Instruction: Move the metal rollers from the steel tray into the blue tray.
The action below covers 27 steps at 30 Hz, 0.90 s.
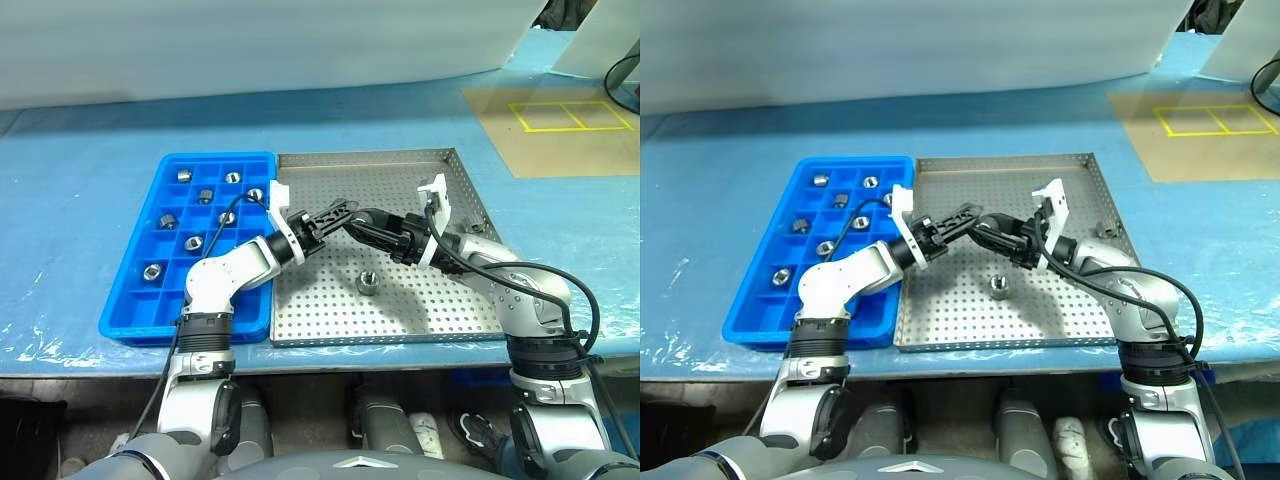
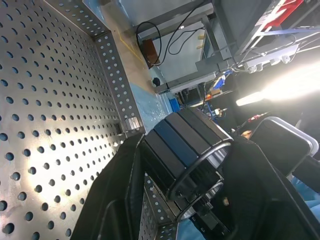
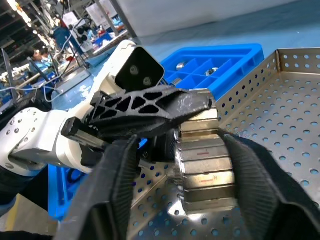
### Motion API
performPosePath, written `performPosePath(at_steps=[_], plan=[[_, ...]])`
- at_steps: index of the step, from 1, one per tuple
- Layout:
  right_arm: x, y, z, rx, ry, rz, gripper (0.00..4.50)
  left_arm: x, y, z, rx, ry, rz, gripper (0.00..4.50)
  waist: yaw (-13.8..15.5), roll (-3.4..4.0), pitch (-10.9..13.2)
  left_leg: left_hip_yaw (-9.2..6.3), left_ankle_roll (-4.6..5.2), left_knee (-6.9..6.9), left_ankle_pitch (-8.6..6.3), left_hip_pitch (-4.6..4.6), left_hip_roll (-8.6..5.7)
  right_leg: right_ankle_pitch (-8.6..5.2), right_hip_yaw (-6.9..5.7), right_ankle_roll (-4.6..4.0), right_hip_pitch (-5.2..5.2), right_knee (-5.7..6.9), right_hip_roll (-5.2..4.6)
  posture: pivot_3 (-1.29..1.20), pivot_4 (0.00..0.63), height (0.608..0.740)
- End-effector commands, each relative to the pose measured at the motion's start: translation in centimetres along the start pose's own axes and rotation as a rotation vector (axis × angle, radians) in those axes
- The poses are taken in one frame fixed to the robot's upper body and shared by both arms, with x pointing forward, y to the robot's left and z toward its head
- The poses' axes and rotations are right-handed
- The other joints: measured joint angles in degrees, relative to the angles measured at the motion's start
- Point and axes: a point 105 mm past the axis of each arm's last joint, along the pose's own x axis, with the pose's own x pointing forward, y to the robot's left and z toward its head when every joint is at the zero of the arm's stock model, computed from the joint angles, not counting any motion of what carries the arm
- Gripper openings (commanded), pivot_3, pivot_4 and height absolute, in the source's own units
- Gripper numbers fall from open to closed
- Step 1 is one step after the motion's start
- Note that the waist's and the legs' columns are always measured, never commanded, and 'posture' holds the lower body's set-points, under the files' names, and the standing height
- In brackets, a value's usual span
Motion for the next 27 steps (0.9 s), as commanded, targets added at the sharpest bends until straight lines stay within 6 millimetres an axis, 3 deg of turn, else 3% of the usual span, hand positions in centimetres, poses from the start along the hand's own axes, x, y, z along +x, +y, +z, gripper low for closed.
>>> performPosePath(at_steps=[1, 2, 11, 18, 27], plan=[[0.2, 1.0, 0.8, -0.044, -0.02, 0.035, 1.41, 0.4, -1.8, 1.0, 0.022, -0.038, -0.079, 1.89, 0.0, 0.0, 0.0, 0.0, 0.0, 0.0, 0.0, 0.0, 0.0, 0.0, 0.0, 0.0, 0.0, 0.0, 0.0, -0.25, 0.15, 0.74], [0.2, 0.9, 0.7, -0.045, -0.019, 0.033, 1.19, 0.4, -1.9, 1.1, 0.021, -0.042, -0.083, 1.89, 0.0, 0.0, 0.0, 0.0, 0.0, 0.0, 0.0, 0.01, 0.01, 0.0, 0.0, 0.0, 0.0, 0.0, 0.0, -0.25, 0.15, 0.74], [0.0, 0.5, 0.6, -0.057, -0.017, 0.008, 1.21, 0.3, -2.1, 2.3, 0.04, -0.106, -0.083, 1.89, 0.0, 0.0, 0.0, 0.0, 0.0, 0.0, 0.0, 0.0, 0.0, 0.0, 0.0, 0.0, 0.0, 0.0, 0.0, -0.25, 0.15, 0.74], [-0.4, -0.3, 0.8, -0.079, -0.025, -0.028, 1.21, -0.9, -1.0, 5.2, 0.089, -0.267, 0.013, 1.89, 0.0, 0.0, 0.0, 0.0, 0.01, 0.0, 0.01, 0.0, 0.01, 0.0, 0.0, 0.0, 0.0, 0.0, 0.0, -0.22, 0.15, 0.74], [-0.6, -1.2, 0.7, -0.104, -0.022, -0.05, 1.21, -3.2, -2.2, 9.6, 0.225, -0.482, 0.11, 1.89, 0.0, 0.0, 0.0, 0.0, 0.01, -0.01, 0.01, 0.0, 0.02, 0.0, 0.0, 0.0, 0.0, 0.0, 0.01, -0.19, 0.15, 0.74]])
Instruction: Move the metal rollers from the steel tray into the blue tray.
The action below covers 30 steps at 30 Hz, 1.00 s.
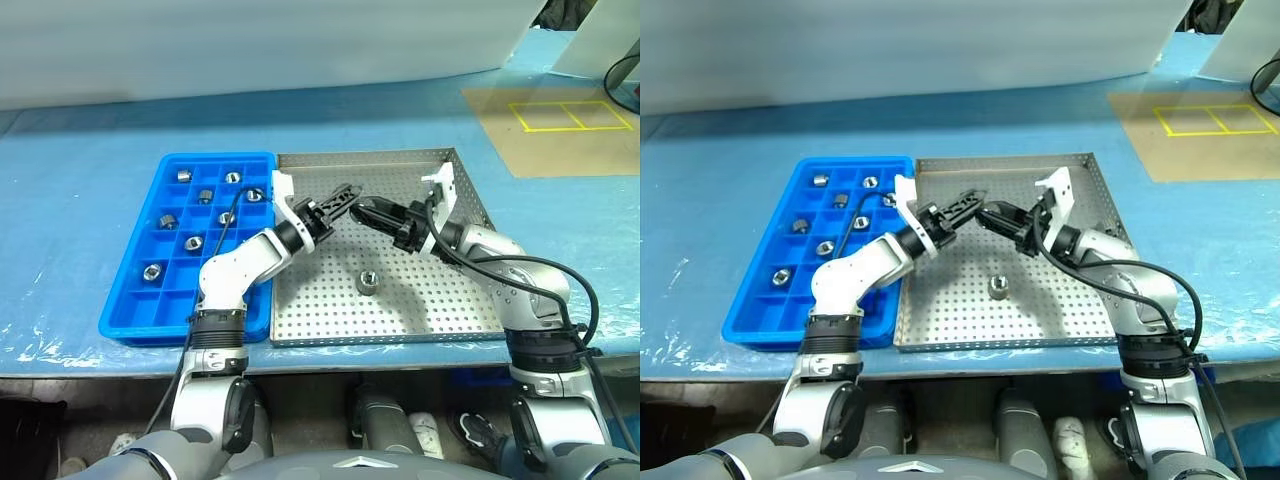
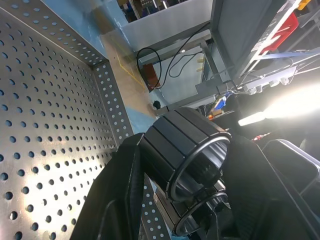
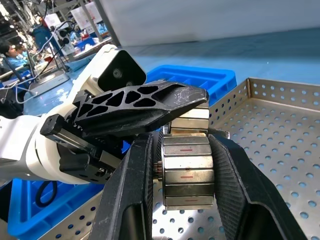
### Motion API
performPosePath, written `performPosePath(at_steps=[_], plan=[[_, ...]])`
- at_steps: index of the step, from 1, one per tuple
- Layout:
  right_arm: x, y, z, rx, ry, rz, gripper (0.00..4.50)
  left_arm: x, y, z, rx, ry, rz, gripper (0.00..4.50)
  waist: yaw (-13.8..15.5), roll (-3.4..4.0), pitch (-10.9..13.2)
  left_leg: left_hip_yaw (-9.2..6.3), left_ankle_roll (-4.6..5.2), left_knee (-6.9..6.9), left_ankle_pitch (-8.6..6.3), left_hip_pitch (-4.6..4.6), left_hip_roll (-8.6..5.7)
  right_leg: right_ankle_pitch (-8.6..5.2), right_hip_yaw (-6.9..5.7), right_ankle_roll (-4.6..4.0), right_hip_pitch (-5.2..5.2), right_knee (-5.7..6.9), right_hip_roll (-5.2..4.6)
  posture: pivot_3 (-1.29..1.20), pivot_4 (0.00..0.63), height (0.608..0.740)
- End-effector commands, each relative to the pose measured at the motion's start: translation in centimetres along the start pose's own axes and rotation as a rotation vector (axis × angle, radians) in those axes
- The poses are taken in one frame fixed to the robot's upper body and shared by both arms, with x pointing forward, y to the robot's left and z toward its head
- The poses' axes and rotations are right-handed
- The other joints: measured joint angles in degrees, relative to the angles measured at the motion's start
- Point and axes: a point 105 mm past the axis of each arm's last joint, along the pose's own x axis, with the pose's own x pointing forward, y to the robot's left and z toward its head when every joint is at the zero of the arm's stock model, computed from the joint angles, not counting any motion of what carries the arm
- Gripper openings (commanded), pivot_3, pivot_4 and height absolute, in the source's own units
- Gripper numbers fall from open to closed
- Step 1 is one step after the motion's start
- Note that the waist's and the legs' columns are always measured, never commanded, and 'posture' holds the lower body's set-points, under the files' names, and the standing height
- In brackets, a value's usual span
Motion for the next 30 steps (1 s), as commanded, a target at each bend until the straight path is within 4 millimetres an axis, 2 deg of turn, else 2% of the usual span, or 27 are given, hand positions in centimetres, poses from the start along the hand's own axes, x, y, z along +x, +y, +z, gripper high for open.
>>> performPosePath(at_steps=[1, 7, 9, 13, 19, 24, 30], plan=[[-1.0, -0.2, -1.0, 0.008, 0.031, 0.002, 1.21, -4.1, -1.1, 8.8, 0.223, -0.369, 0.088, 1.89, 0.0, 0.0, 0.0, 0.0, 0.0, -0.01, 0.0, -0.01, 0.0, 0.0, -0.01, 0.0, -0.01, 0.0, 0.0, -0.19, 0.15, 0.74], [-0.6, -0.3, -1.3, 0.01, 0.036, 0.017, 1.21, -7.0, -1.3, 11.1, 0.427, -0.456, 0.233, 1.89, -0.2, -0.08, 0.0, -0.01, 0.02, -0.02, -0.01, 0.01, 0.04, 0.0, -0.03, 0.0, 0.0, -0.01, 0.02, -0.14, 0.15, 0.74], [-0.4, -0.3, -1.3, 0.009, 0.037, 0.028, 1.21, -7.8, -1.8, 11.2, 0.499, -0.455, 0.258, 1.89, -0.4, -0.07, 0.0, -0.03, -0.1, -0.04, 0.01, 0.03, 0.27, 0.01, -0.1, -0.01, -0.01, 0.0, 0.2, -0.14, 0.15, 0.74], [-0.1, -0.4, -1.6, 0.008, 0.044, 0.043, 1.21, -9.9, -1.8, 12.1, 0.551, -0.517, 0.332, 1.89, 1.3, -0.06, 0.0, -0.03, -0.31, -0.05, 0.0, -0.07, 0.13, 0.0, -0.16, -0.02, -0.03, -0.02, 0.05, -0.11, 0.15, 0.74], [0.3, -0.5, -2.0, 0.009, 0.058, 0.067, 1.21, -11.5, -2.9, 9.6, 0.676, -0.355, 0.314, 1.89, 1.9, -0.09, 0.0, -0.03, -0.26, 0.12, -0.05, -0.12, 0.17, 0.0, -0.19, -0.02, 0.0, 0.02, 0.01, -0.05, 0.15, 0.74], [0.6, -0.7, -2.6, 0.004, 0.081, 0.088, 1.21, -14.0, -2.9, 8.9, 0.77, -0.316, 0.425, 1.89, 1.9, -0.08, 0.0, -0.04, -0.35, 0.11, -0.02, -0.08, 0.23, 0.0, -0.24, -0.02, 0.0, 0.07, 0.03, -0.01, 0.15, 0.74], [1.2, -0.6, -2.8, 0.001, 0.089, 0.122, 1.21, -16.9, -2.6, 6.8, 0.915, -0.253, 0.604, 1.89, 1.8, -0.08, 0.0, -0.05, -0.36, 0.07, -0.02, -0.06, 0.27, 0.0, -0.27, -0.02, -0.02, 0.06, 0.05, 0.04, 0.15, 0.74]])
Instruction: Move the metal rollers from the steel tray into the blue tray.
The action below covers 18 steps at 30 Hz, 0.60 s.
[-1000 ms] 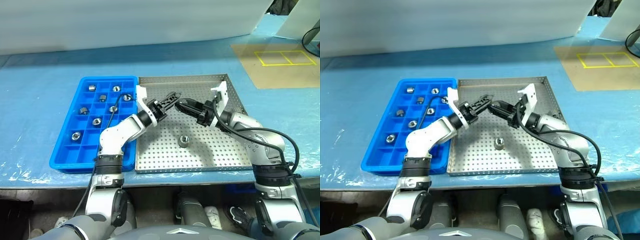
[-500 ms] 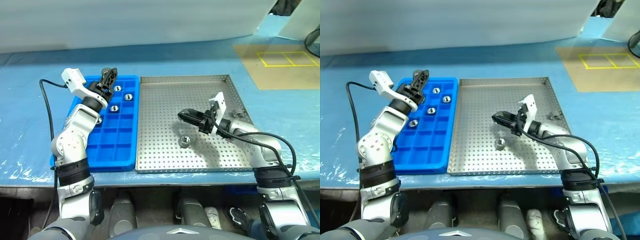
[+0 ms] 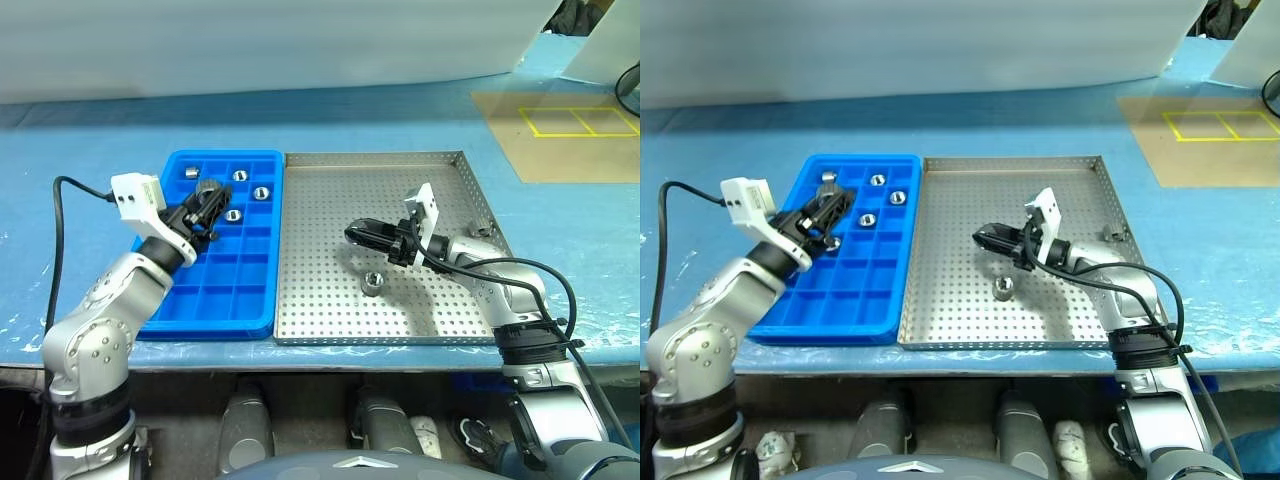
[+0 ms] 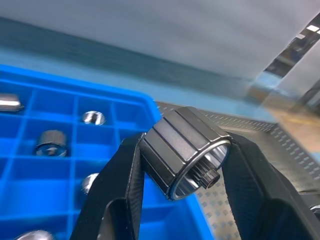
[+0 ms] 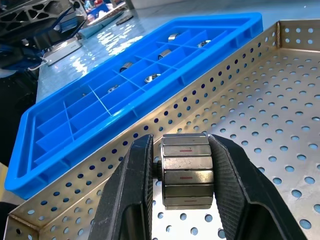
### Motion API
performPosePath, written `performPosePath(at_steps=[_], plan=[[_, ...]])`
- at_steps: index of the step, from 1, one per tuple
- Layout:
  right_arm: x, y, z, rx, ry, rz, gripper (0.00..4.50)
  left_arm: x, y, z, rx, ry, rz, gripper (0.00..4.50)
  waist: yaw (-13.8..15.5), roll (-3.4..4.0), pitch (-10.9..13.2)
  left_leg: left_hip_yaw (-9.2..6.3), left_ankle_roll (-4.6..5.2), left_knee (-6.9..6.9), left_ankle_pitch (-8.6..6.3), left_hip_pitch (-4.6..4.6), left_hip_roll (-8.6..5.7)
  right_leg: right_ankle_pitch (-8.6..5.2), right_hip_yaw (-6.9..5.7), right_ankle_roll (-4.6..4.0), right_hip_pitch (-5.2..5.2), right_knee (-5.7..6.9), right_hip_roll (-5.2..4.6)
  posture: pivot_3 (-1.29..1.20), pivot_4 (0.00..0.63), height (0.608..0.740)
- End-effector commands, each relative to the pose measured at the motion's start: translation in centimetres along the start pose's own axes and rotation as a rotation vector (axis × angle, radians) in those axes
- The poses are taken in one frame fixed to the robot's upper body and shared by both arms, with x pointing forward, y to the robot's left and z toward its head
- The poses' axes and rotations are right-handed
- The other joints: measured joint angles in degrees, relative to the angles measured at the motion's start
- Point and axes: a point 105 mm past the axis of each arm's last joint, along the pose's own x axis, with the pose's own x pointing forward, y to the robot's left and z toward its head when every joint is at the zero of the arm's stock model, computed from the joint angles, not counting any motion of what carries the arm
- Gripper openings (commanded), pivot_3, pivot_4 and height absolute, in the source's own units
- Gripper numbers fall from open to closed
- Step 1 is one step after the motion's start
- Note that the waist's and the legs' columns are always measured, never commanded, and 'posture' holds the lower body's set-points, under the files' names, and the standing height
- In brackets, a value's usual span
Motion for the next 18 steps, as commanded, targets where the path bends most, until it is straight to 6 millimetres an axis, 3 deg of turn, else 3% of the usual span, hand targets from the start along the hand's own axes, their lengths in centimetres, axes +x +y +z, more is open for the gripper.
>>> performPosePath(at_steps=[1, 9, 18], plan=[[0.6, 0.5, 1.4, -0.054, -0.031, 0.044, 1.21, -1.5, -0.6, 0.7, 0.135, -0.024, 0.043, 1.89, 0.3, 0.0, 0.0, -0.01, 0.01, -0.04, 0.0, -0.01, 0.0, -0.01, -0.04, -0.01, 0.0, -0.01, -0.01, 0.05, 0.15, 0.74], [2.5, 1.0, 1.3, -0.054, -0.025, 0.119, 1.21, -6.0, 0.2, -3.2, 0.248, 0.116, 0.258, 1.89, 1.8, -0.01, 0.0, -0.04, 0.04, -0.13, -0.03, 0.0, 0.08, -0.02, -0.14, -0.01, 0.0, -0.05, 0.0, 0.14, 0.15, 0.74], [2.9, 1.1, 1.7, -0.067, -0.029, 0.141, 1.21, -8.1, 2.0, -6.3, 0.253, 0.214, 0.357, 1.89, 3.4, 0.0, 0.0, -0.06, 0.0, -0.18, -0.01, -0.03, 0.1, -0.03, -0.21, 0.0, 0.01, -0.08, -0.01, 0.16, 0.15, 0.74]])
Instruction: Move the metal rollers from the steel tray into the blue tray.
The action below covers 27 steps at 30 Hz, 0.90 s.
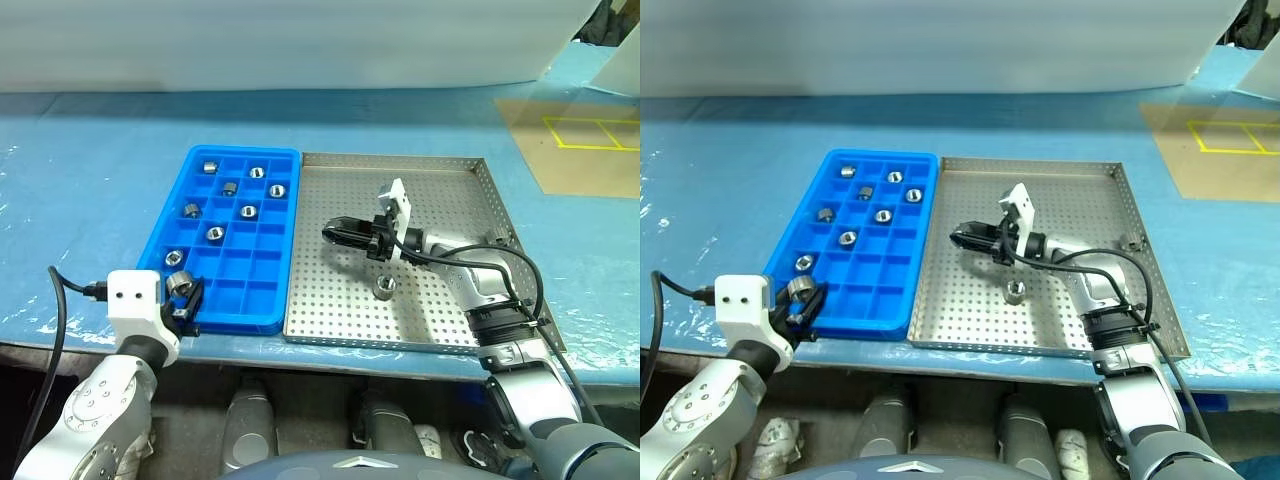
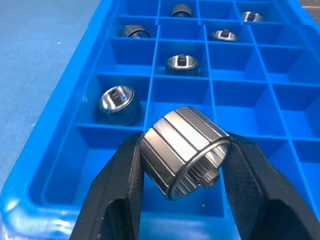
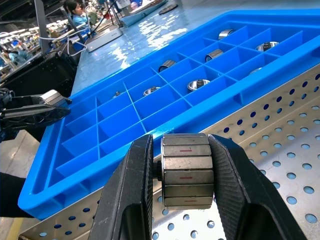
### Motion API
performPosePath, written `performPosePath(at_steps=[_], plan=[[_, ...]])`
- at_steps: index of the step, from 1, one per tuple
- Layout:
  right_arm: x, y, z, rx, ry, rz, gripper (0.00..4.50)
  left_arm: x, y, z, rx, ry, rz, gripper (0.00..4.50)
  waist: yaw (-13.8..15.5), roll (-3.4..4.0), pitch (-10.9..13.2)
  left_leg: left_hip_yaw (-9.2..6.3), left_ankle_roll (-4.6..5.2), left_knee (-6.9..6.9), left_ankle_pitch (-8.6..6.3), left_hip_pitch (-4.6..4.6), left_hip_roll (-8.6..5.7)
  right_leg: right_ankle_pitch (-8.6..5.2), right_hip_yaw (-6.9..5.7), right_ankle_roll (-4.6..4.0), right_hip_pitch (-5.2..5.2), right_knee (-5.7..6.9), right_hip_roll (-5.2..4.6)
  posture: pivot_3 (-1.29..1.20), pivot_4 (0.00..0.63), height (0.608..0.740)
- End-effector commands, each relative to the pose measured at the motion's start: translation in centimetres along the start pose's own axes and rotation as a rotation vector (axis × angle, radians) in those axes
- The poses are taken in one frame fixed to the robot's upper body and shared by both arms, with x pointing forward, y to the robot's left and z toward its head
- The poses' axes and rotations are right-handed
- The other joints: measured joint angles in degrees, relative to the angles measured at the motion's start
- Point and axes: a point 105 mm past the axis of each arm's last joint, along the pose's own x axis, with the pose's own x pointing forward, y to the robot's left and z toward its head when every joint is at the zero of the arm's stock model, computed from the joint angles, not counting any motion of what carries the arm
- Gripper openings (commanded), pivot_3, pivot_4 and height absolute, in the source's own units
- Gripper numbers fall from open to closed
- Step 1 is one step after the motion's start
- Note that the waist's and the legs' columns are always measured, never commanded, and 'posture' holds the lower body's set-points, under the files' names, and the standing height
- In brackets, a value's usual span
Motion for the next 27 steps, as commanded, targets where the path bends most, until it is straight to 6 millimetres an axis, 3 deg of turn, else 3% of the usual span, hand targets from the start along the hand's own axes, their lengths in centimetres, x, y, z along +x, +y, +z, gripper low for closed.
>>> performPosePath(at_steps=[1, 2, 6, 10, 17, 27], plan=[[0.2, 0.5, 1.9, -0.058, -0.041, 0.03, 1.21, 0.1, 0.7, -0.2, 0.021, -0.019, 0.028, 1.89, 0.0, 0.0, 0.0, 0.0, -0.01, -0.02, 0.0, 0.02, 0.01, 0.0, 0.0, 0.0, 0.0, 0.0, 0.01, 0.16, 0.15, 0.74], [0.3, 0.6, 2.1, -0.063, -0.047, 0.035, 1.21, 0.2, 0.9, -0.5, 0.022, -0.011, 0.033, 1.89, 0.0, 0.01, 0.0, 0.0, -0.02, -0.04, 0.01, 0.03, 0.02, 0.0, -0.01, 0.0, -0.01, 0.01, 0.02, 0.16, 0.15, 0.74], [0.7, 1.3, 2.8, -0.076, -0.067, 0.056, 1.21, 0.9, 1.1, -1.1, 0.024, -0.008, 0.029, 3.15, -0.2, 0.02, 0.0, -0.01, -0.03, -0.06, 0.02, 0.06, 0.01, 0.0, 0.01, 0.0, -0.01, 0.01, 0.02, 0.15, 0.15, 0.74], [1.5, 2.5, 3.5, -0.09, -0.089, 0.093, 1.21, 1.4, 0.1, 0.2, 0.028, -0.078, -0.039, 4.44, -0.2, 0.02, 0.0, -0.01, -0.04, -0.1, 0.02, 0.05, 0.0, 0.0, 0.01, 0.0, -0.03, 0.01, 0.02, 0.14, 0.15, 0.74], [4.3, 5.1, 4.3, -0.126, -0.097, 0.151, 1.21, 1.2, -1.5, 1.7, 0.01, -0.146, -0.143, 4.44, -0.4, 0.01, 0.0, -0.01, -0.1, -0.12, 0.06, 0.08, 0.01, 0.0, 0.01, -0.02, -0.05, 0.04, 0.02, 0.14, 0.15, 0.74], [9.5, 4.7, 2.7, -0.241, -0.003, 0.052, 1.21, 0.0, -3.7, 3.5, 0.027, -0.163, -0.32, 4.44, -0.2, 0.01, 0.0, -0.02, -0.16, -0.15, 0.09, 0.06, -0.02, 0.0, 0.0, -0.02, -0.08, 0.07, 0.02, 0.22, 0.15, 0.74]])
